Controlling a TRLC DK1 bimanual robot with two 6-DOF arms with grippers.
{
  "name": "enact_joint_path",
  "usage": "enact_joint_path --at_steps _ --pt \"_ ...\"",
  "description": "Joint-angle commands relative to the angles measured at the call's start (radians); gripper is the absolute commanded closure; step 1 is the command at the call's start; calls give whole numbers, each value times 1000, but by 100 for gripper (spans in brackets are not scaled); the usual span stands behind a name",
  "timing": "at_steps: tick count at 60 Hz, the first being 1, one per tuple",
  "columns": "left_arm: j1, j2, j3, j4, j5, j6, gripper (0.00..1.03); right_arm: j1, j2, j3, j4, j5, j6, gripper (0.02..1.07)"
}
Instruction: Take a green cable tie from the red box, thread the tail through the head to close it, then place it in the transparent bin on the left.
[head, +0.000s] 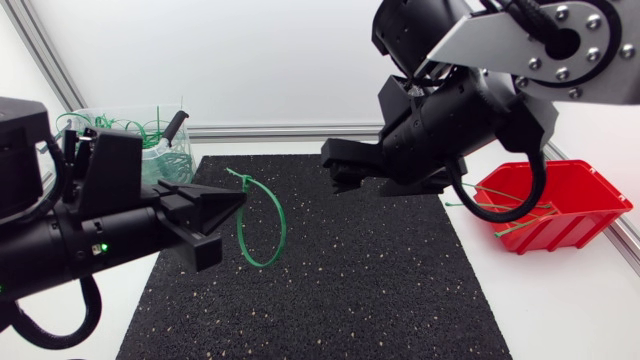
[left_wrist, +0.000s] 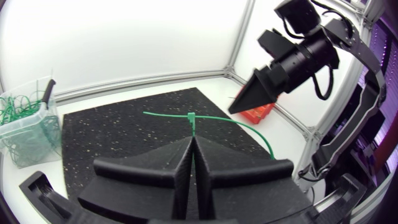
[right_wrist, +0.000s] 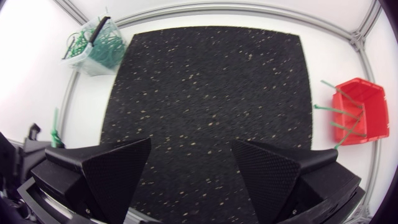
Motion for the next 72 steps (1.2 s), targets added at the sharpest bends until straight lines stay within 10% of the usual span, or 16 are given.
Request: enact_joint_path --at_steps 1,36,61,72 --pt "100 19 45 -10 -19 93 100 -27 21 -35 0 81 -99 8" --pt "810 284 301 218 38 350 100 -134 -140 -201 244 405 -283 8" --pt "928 685 579 334 4 351 99 -142 -226 -284 276 429 -315 8" --pt "924 761 550 337 -19 380 18 -143 -275 -308 276 431 -334 8"
